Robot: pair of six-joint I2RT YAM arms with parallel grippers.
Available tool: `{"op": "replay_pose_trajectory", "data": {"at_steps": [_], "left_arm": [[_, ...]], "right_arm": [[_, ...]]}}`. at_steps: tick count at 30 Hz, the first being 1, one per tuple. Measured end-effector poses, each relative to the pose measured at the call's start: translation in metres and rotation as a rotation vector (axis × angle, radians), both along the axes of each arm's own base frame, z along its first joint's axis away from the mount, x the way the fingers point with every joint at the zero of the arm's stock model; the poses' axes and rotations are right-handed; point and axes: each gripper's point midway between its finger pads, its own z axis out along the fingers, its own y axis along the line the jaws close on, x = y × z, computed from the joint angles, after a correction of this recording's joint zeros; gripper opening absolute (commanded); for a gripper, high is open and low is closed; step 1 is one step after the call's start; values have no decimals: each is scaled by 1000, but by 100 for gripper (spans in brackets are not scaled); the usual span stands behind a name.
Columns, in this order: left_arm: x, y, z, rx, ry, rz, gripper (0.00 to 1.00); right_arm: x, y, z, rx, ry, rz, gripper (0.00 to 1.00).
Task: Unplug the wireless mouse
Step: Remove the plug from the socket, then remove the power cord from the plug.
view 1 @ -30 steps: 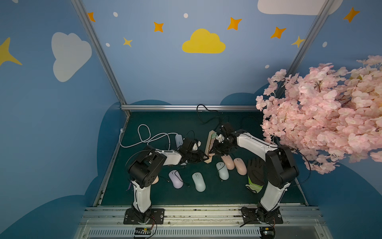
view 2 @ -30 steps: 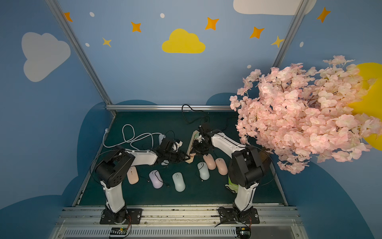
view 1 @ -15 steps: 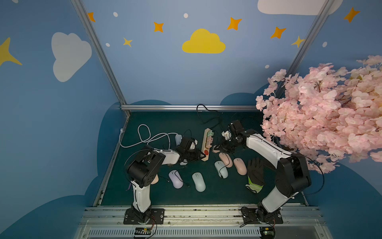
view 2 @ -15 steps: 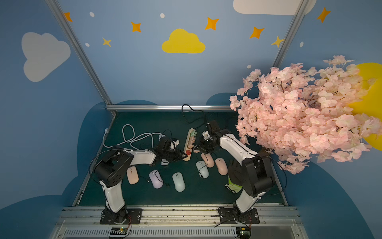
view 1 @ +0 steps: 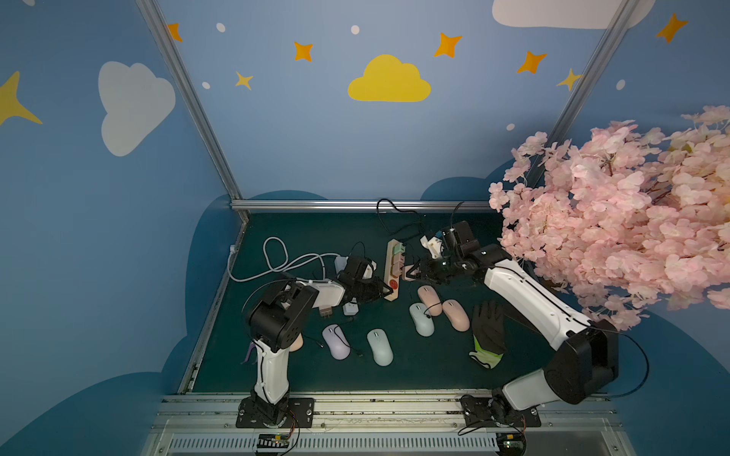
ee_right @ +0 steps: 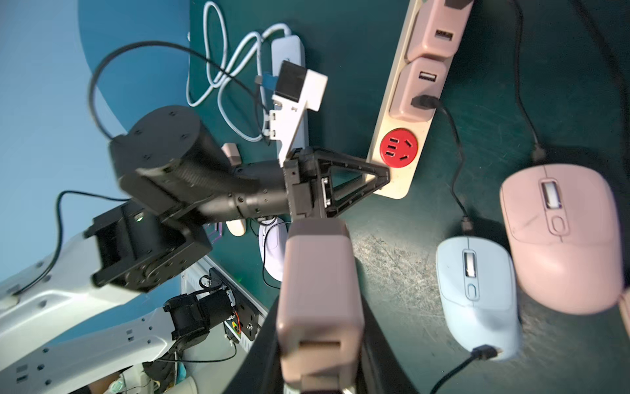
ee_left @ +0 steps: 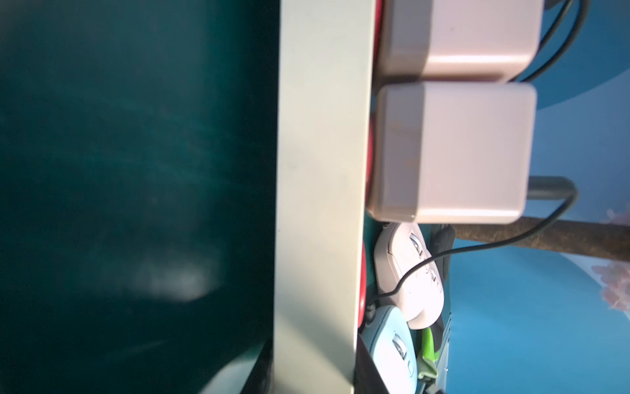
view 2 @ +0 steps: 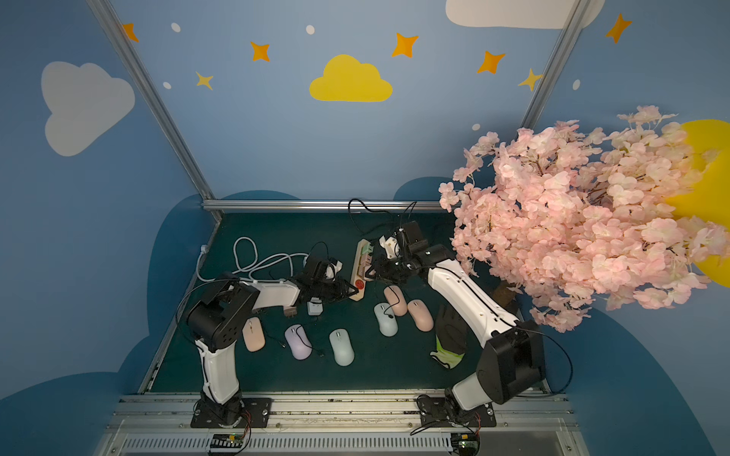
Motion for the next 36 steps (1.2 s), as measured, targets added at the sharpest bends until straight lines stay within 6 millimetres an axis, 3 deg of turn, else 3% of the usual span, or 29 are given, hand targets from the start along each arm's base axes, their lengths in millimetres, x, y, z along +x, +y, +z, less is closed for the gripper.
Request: {"op": "replay_pose_trajectory", "data": {"at_steps": [5, 7, 14, 17, 20, 25, 29, 32, 36], "left_arm": [[11, 4, 0, 9, -5, 31, 48], [11, 10, -4, 22, 7, 58, 59], [3, 38, 12, 110, -28, 109, 83], [-1, 49, 35, 147, -76, 115, 90], [-2, 57, 82, 159, -192, 122, 97], [-11, 77, 174, 163, -476, 135, 100], [-27, 101, 224, 197, -724, 155, 99], [-42, 112, 234, 232, -905, 130, 97], [-60, 111, 224, 297, -1081, 0, 95]], "right_arm": [[0, -4, 4, -16, -33, 0, 1], [0, -5, 2, -26, -32, 0, 1], [1, -6, 1, -36, -41, 6, 0], [1, -6, 4, -34, -47, 8, 0], [4, -4, 11, -25, -65, 9, 0], [5, 5, 26, 25, -84, 37, 0], [11, 19, 43, 44, -124, 81, 0], [13, 37, 54, 27, -149, 138, 0], [7, 57, 63, -7, -161, 216, 0]]}}
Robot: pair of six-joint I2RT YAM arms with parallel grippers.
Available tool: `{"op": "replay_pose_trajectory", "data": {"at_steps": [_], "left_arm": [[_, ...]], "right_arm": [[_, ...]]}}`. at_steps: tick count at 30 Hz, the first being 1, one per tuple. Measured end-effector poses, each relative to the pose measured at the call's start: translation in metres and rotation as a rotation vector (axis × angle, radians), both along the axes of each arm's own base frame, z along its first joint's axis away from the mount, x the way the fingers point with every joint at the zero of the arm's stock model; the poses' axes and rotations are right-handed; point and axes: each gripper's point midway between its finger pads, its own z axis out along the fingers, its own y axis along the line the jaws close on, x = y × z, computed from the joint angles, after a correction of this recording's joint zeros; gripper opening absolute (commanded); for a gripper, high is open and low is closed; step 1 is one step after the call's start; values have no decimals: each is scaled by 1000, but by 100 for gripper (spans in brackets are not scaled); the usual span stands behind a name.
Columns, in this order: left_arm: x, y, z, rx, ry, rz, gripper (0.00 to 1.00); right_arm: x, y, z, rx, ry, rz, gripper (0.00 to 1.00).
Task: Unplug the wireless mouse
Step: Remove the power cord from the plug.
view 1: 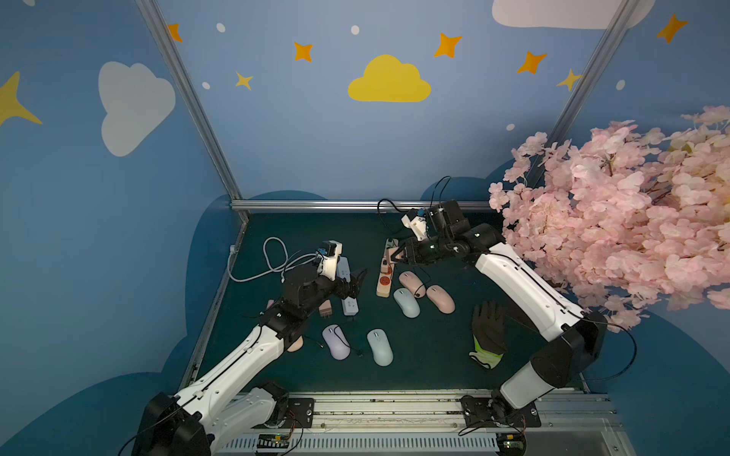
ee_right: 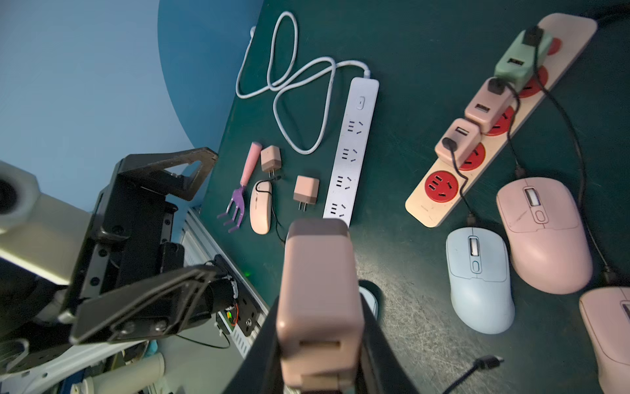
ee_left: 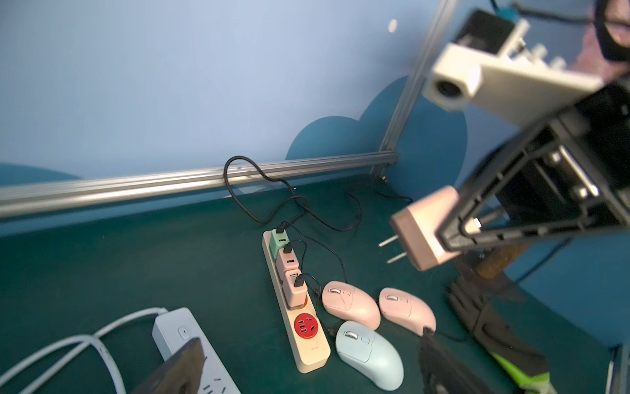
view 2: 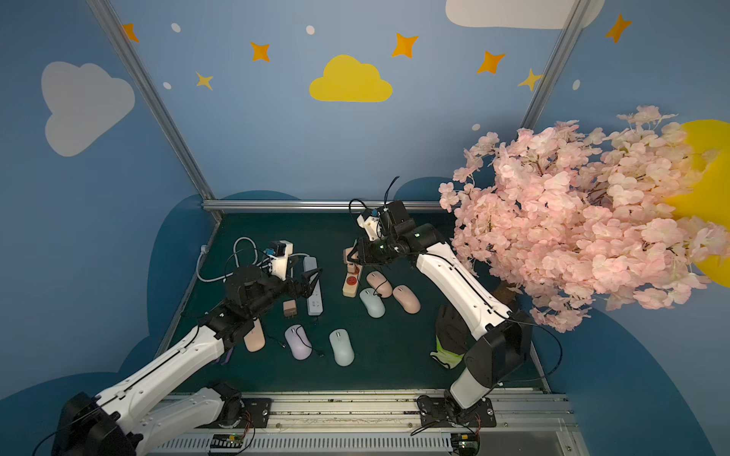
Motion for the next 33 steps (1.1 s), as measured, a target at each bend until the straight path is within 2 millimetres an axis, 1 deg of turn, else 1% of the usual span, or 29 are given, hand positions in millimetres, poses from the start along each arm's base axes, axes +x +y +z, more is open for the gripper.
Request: {"op": "replay_pose_trajectory", "data": {"at_steps": [1, 3, 6, 10, 13, 17, 21, 26, 33], "left_arm": [[-4, -2, 0, 32, -32, -29, 94], [-10, -8, 6, 75, -98, -85, 94], [-22, -19, 21, 121, -196, -181, 93], [-38, -38, 38, 171, -301, -313, 92], [-45, -54, 43, 205, -344, -391, 90], [-43, -71, 38, 255, -360, -443, 85], [-35, -81, 30, 295, -358, -461, 82], [-31, -85, 24, 320, -360, -467, 74], [-29, -85, 22, 341, -371, -458, 57]], "right_arm": [[-3, 4, 2, -10, 0, 21, 0], [-10, 9, 5, -25, -1, 59, 0], [-21, 12, 11, -26, 14, 111, 0], [-33, 14, 15, -24, 44, 168, 0], [-41, 16, 15, -28, 53, 204, 0], [-53, 18, 13, -36, 69, 246, 0], [-62, 19, 11, -43, 84, 274, 0], [-69, 22, 12, -41, 88, 299, 0], [-71, 22, 11, -45, 90, 304, 0]]}}
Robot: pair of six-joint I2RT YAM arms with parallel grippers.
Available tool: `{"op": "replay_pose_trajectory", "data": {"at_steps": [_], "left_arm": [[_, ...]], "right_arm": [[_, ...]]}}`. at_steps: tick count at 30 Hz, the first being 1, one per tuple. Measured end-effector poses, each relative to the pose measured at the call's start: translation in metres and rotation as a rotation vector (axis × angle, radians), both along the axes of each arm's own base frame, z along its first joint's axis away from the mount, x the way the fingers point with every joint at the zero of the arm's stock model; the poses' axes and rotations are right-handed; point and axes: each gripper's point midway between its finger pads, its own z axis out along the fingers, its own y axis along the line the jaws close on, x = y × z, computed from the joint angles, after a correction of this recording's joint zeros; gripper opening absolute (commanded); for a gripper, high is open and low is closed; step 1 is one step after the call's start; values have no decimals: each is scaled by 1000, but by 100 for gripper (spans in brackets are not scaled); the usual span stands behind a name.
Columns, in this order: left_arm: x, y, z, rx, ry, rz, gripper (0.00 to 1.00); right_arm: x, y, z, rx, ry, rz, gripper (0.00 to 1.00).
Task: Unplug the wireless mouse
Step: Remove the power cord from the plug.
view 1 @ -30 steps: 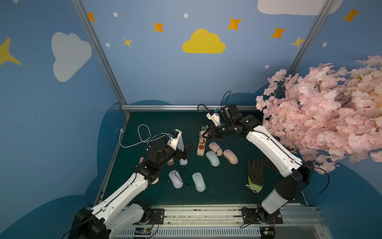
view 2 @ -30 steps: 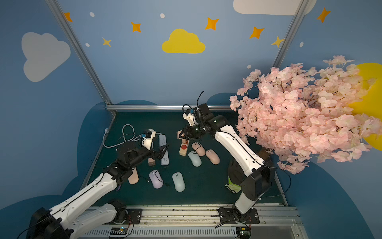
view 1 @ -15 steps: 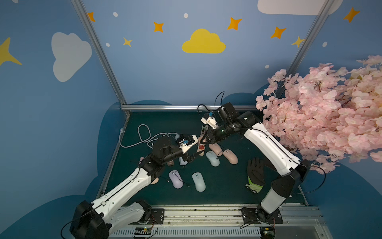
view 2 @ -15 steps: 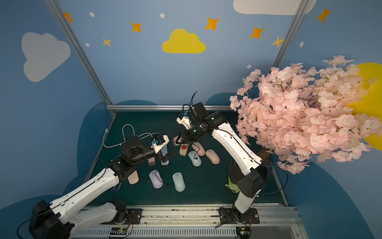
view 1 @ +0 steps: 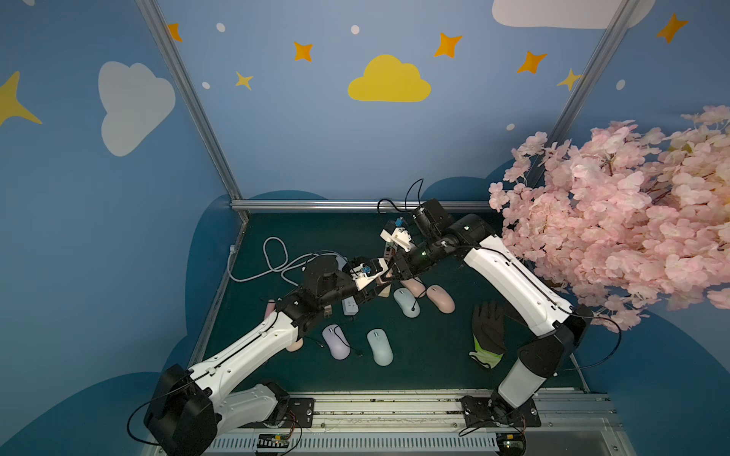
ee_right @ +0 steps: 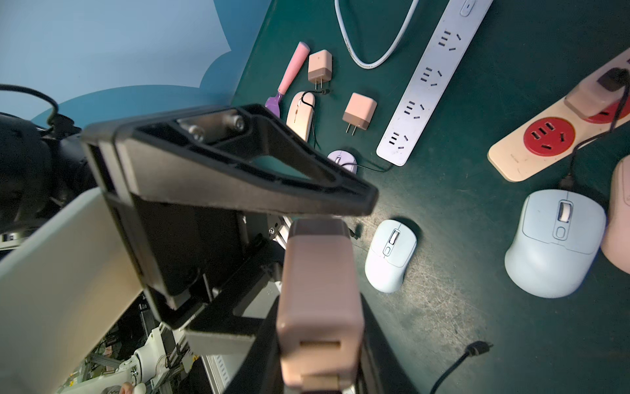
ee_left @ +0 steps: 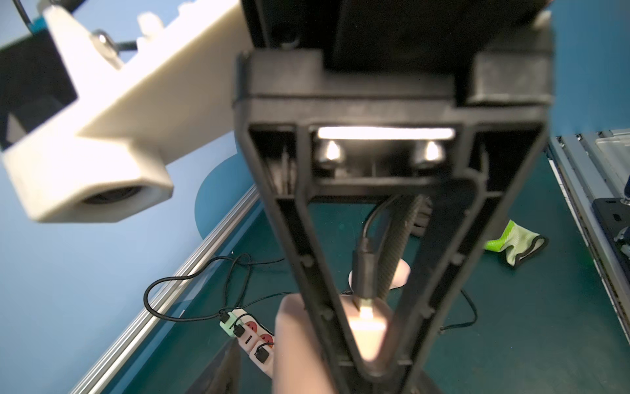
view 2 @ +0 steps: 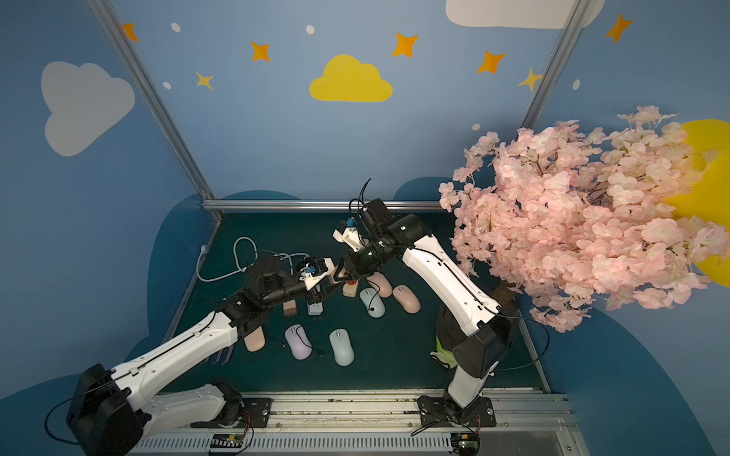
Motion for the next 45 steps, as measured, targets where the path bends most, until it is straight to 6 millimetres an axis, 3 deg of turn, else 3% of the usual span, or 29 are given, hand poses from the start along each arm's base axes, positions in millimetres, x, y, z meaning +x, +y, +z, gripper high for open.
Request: {"op": "replay_pose_trajectory", "data": {"at_steps": [5, 9, 12, 13, 16, 21, 30, 45], "left_arm": [[-2, -2, 0, 1, 0, -11, 44], [-3, -2, -1, 4, -6, -14, 25], [-3, -2, -1, 3, -10, -15, 8], [-4, -1, -1, 0, -11, -15, 5], [-6, 0, 0, -12, -12, -12, 4], [-11, 3, -1, -25, -20, -15, 4], [-12, 4, 2, -35, -31, -18, 4], [-12, 4, 2, -35, -33, -16, 4]], "right_arm": [[1, 1, 1, 4, -6, 0, 0], [2, 1, 1, 5, -5, -5, 0], [1, 1, 1, 6, -4, -6, 25], [1, 2, 2, 7, -5, -5, 35], [2, 1, 4, 12, -27, -10, 53], [-1, -11, 13, 64, -116, -50, 59], [-2, -30, 47, 186, -242, -92, 46], [1, -26, 37, 177, -209, -75, 22]]}}
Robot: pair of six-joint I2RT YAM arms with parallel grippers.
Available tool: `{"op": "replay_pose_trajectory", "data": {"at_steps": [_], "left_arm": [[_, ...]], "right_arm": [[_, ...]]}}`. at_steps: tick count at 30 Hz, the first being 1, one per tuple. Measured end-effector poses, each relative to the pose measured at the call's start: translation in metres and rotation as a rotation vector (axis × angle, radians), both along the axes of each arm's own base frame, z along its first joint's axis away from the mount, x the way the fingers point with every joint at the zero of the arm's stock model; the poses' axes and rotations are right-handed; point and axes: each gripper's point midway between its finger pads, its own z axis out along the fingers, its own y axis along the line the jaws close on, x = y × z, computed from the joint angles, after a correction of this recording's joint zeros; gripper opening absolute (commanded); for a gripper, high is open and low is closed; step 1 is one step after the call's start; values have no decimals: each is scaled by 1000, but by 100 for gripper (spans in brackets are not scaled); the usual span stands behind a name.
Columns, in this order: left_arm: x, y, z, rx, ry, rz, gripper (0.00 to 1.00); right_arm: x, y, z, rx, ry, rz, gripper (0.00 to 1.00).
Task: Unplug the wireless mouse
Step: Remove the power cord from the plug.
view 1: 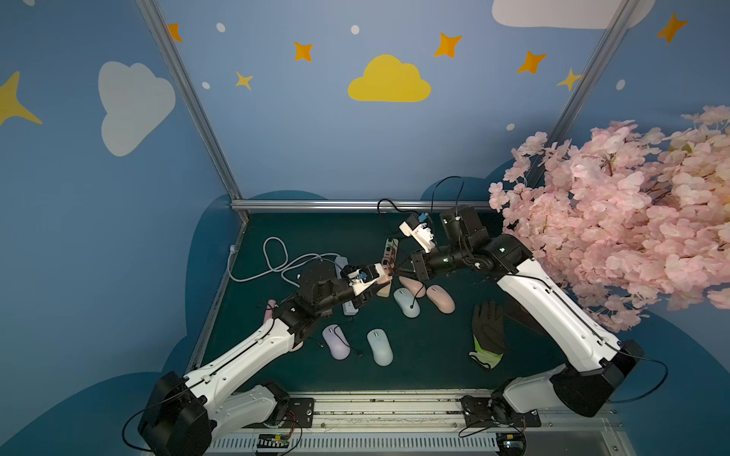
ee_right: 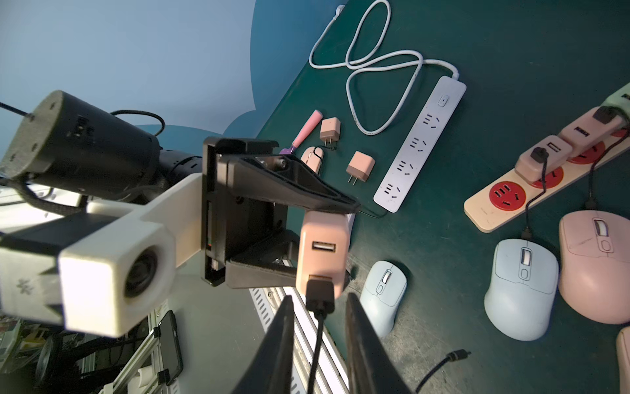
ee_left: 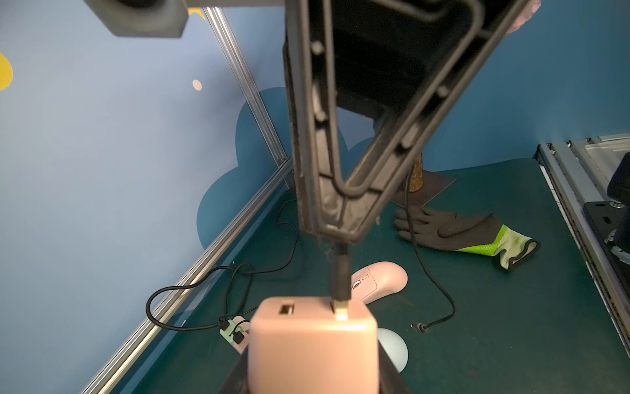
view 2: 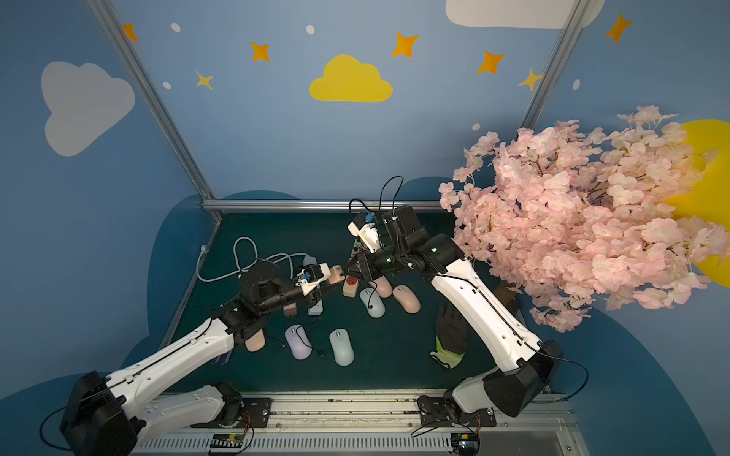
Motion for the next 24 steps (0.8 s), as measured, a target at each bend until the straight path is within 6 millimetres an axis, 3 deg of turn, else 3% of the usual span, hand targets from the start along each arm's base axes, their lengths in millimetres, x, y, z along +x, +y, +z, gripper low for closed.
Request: {"op": "replay_pose_trajectory", "data": {"at_steps": [13, 24], "left_arm": [[2, 4, -6, 6, 5, 18, 4], [3, 4, -6, 4, 3, 19, 4]], "right_arm": [[1, -1, -2, 1, 16, -4, 2], [0, 0, -5, 2, 33, 6, 10]]}}
